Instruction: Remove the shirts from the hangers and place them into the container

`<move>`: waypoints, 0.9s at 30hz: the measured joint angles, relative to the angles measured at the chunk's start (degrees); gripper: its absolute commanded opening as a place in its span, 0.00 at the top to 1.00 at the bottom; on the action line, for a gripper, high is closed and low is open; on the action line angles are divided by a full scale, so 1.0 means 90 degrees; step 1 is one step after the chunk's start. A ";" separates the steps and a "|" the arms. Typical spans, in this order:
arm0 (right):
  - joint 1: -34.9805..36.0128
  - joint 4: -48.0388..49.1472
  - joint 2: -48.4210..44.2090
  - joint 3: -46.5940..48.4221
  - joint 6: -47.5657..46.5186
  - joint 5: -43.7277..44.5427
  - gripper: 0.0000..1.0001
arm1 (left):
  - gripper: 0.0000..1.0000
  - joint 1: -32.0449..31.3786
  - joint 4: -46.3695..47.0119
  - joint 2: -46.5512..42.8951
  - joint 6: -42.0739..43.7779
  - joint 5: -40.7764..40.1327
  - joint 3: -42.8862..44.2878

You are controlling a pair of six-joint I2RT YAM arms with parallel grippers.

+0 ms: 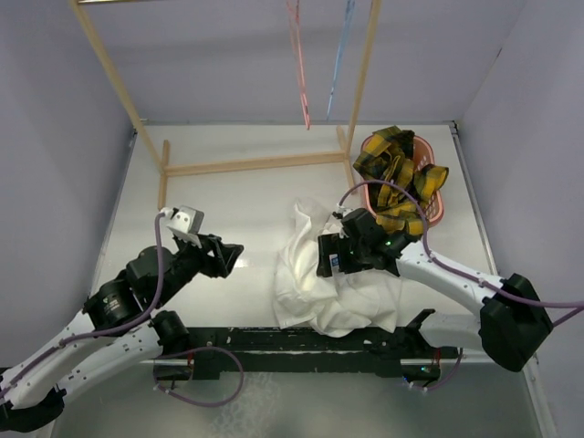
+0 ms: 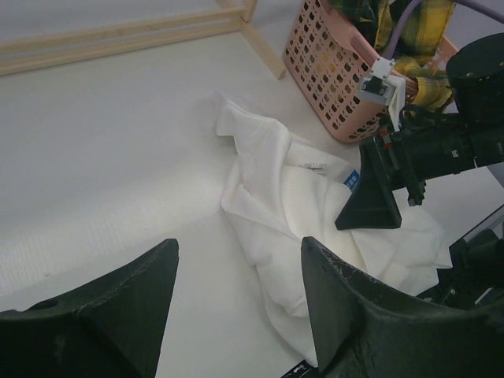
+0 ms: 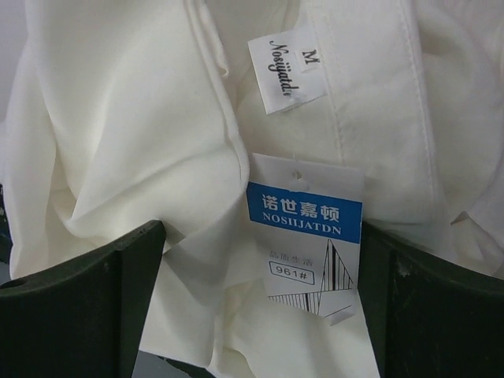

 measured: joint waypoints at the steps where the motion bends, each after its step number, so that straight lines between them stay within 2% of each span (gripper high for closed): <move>1: 0.0022 0.0087 0.0075 -0.0005 0.0022 -0.0015 0.00 | 0.33 0.0000 -0.0044 -0.0002 0.0000 -0.0002 0.0058; 11: 0.0622 0.0896 0.1345 -0.0005 0.0117 0.0032 0.01 | 0.33 0.0000 -0.0712 -0.0187 0.0187 -0.0236 0.0588; 13: 0.0651 0.0996 0.1430 0.0056 0.0165 0.0044 0.12 | 0.33 0.0000 -0.0838 -0.0301 0.0214 -0.0304 0.0588; 14: 0.0663 0.1037 0.1489 0.0085 0.0175 0.0056 0.20 | 0.33 0.0000 -0.0913 -0.0369 0.0216 -0.0333 0.0588; 15: 0.0673 0.1078 0.1530 0.0100 0.0187 0.0063 0.45 | 0.33 0.0000 -0.0979 -0.0435 0.0219 -0.0362 0.0588; 18: 0.0673 0.1311 0.1695 0.0109 0.0253 0.0078 0.98 | 0.33 0.0000 -0.1139 -0.0605 0.0214 -0.0447 0.0588; 24: 0.0680 0.1343 0.1724 0.0163 0.0474 0.0070 1.00 | 0.33 0.0000 -0.1406 -0.0787 0.0211 -0.0549 0.0588; 27: 0.0646 0.1054 0.1343 0.0287 0.0510 0.0257 1.00 | 0.33 0.0000 -0.1460 -0.0862 0.0209 -0.0571 0.0588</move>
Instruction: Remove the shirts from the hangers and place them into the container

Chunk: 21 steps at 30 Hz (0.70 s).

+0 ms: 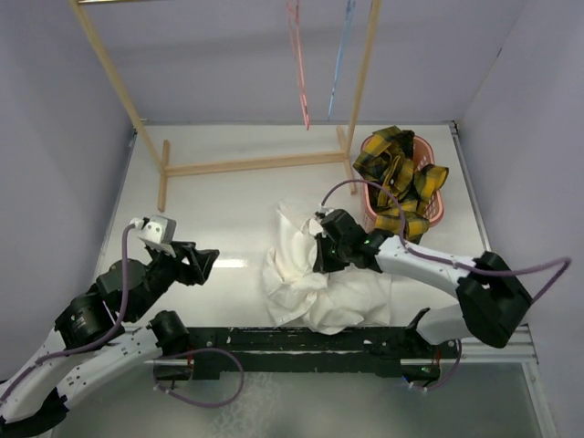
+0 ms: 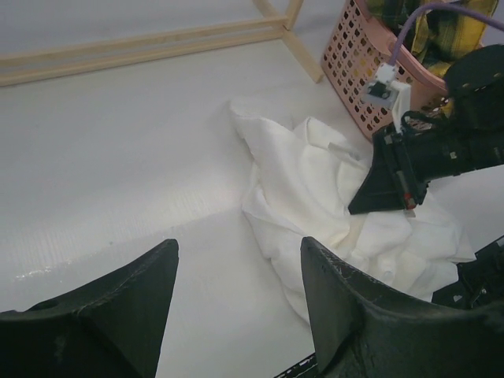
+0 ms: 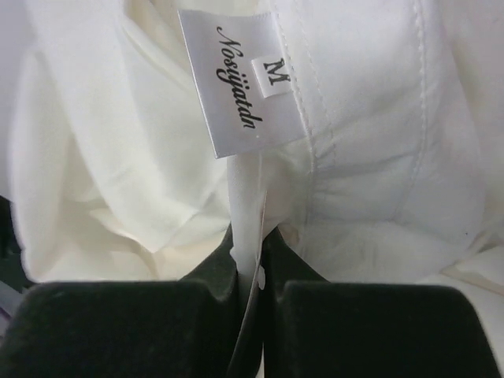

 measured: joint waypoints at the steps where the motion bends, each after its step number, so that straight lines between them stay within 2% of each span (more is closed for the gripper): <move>1: -0.0049 -0.0141 -0.0240 0.0073 0.0010 0.0056 1.00 | 0.33 0.0000 -0.0007 -0.0017 0.0000 -0.0010 0.0000; 5: -0.0831 -0.0641 -0.1443 0.0656 0.0002 0.0087 1.00 | 0.34 0.0000 -0.0034 -0.0044 0.0000 -0.0032 0.0000; 10: -0.2397 -0.1319 -0.2140 0.2348 -0.0238 0.0148 1.00 | 0.34 0.0000 -0.0041 -0.0044 -0.0002 -0.0029 0.0000; 15: -0.3480 -0.1785 -0.1824 0.4027 -0.0461 0.0100 1.00 | 0.34 0.0000 -0.0061 -0.0044 -0.0005 -0.0029 0.0000; 21: -0.4629 -0.2229 -0.0755 0.5729 -0.0469 -0.0005 1.00 | 0.34 0.0000 -0.0080 -0.0097 -0.0027 -0.0041 0.0000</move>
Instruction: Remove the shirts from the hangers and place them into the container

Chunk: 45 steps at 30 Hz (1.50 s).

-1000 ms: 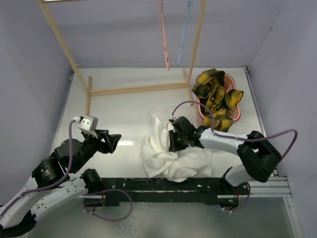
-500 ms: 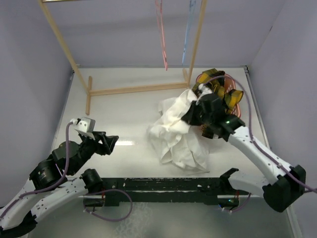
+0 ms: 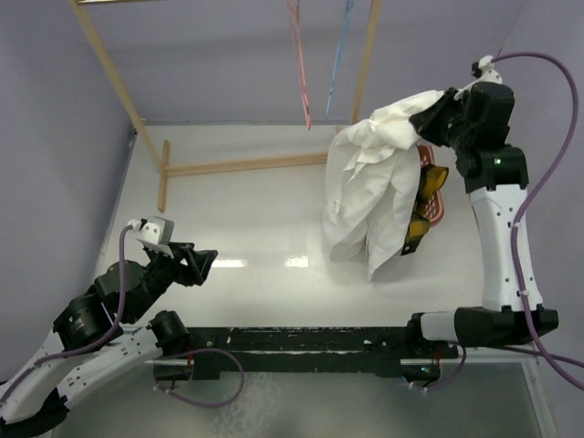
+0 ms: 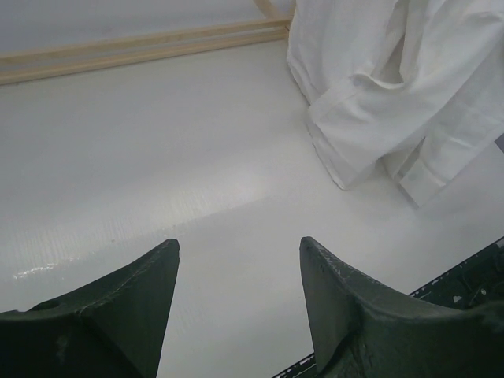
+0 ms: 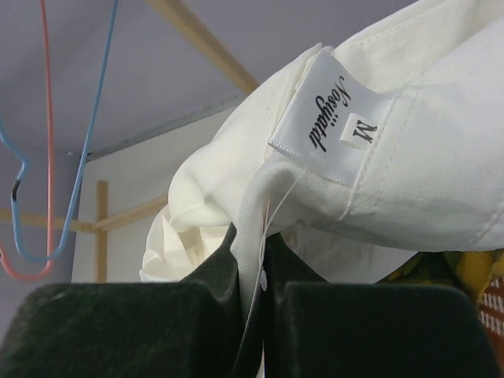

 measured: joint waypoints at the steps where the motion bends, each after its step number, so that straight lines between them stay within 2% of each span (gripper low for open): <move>1: -0.0206 -0.0185 0.0245 0.0423 0.0019 -0.0027 1.00 | 0.34 0.0000 -0.0002 -0.0005 -0.0005 -0.0005 0.0000; 4: -0.0619 -0.0580 0.0916 0.1749 0.0085 -0.0066 1.00 | 0.34 0.0000 -0.0002 -0.0010 -0.0019 -0.0007 0.0000; 10: -0.1348 -0.1219 0.2477 0.5688 0.0335 -0.0141 1.00 | 0.34 0.0000 -0.0010 -0.0080 -0.0022 -0.0029 0.0000; 12: -0.1659 -0.1146 0.2603 0.6258 0.0515 -0.0262 1.00 | 0.34 0.0000 -0.0010 -0.0112 -0.0022 -0.0032 0.0000; 17: -0.2127 -0.0947 0.2013 0.5673 0.0770 -0.0248 1.00 | 0.34 0.0000 -0.0012 -0.0117 -0.0022 -0.0034 0.0000; 29: -0.2108 -0.0879 0.1447 0.4945 0.0714 -0.0529 1.00 | 0.34 0.0000 -0.0022 -0.0046 -0.0022 -0.0032 0.0000; 37: -0.2108 -0.0850 0.1515 0.4869 0.0716 -0.0576 1.00 | 0.34 0.0000 -0.0032 -0.0036 -0.0022 -0.0032 0.0000; 40: -0.2108 -0.0554 0.1239 0.4121 0.0721 -0.0583 1.00 | 0.34 0.0000 -0.0049 -0.0027 -0.0022 -0.0032 0.0000; 45: -0.2108 0.0010 0.0495 0.1843 0.0709 -0.0622 1.00 | 0.34 0.0000 -0.0053 -0.0027 -0.0022 -0.0029 0.0000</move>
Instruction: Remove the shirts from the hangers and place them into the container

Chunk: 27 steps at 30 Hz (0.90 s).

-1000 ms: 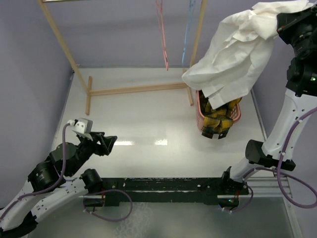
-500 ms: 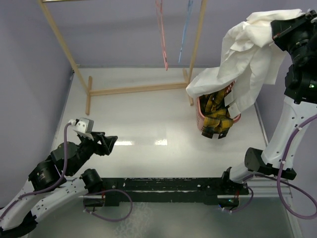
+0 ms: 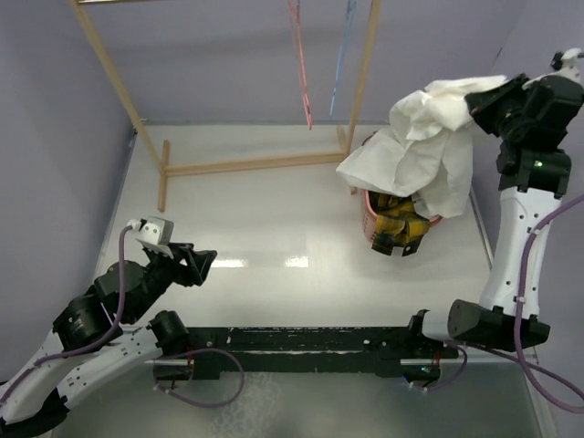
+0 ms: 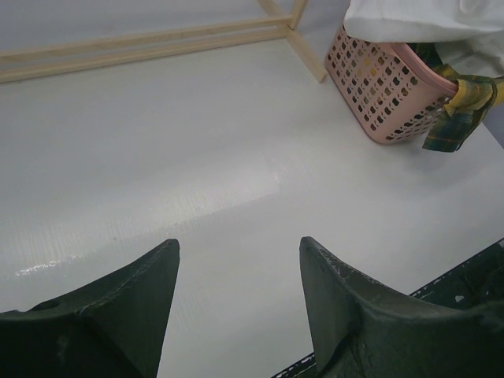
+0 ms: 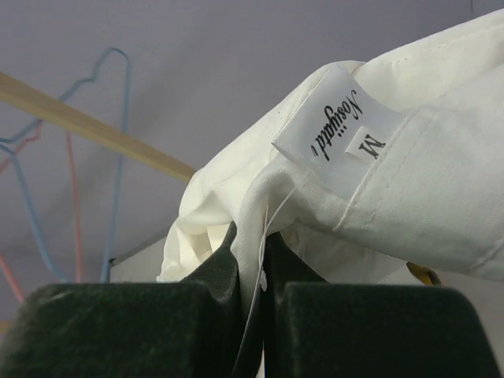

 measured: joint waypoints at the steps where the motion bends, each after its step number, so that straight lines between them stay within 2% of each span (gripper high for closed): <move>1: 0.0000 0.0104 -0.0141 -0.0503 -0.0015 -0.0010 1.00 | 0.34 0.0000 0.0002 0.0000 0.0000 0.0000 0.0000; 5: 0.0153 0.0216 -0.0364 -0.2055 -0.0185 0.0000 1.00 | 0.34 0.0000 0.0002 0.0000 0.0000 0.0002 0.0000; 15: 0.1834 0.0415 0.0338 -0.3038 -0.1049 0.0770 1.00 | 0.35 0.0000 0.0002 0.0080 0.0000 0.0039 0.0000; 22: 0.1909 0.0962 0.1088 -0.3942 -0.1166 0.1236 1.00 | 0.34 0.0000 0.0002 0.0080 0.0000 0.0051 0.0000; 27: 0.1887 0.1401 0.1639 -0.4282 -0.1166 0.1231 1.00 | 0.35 0.0000 0.0002 0.0080 0.0002 0.0053 0.0000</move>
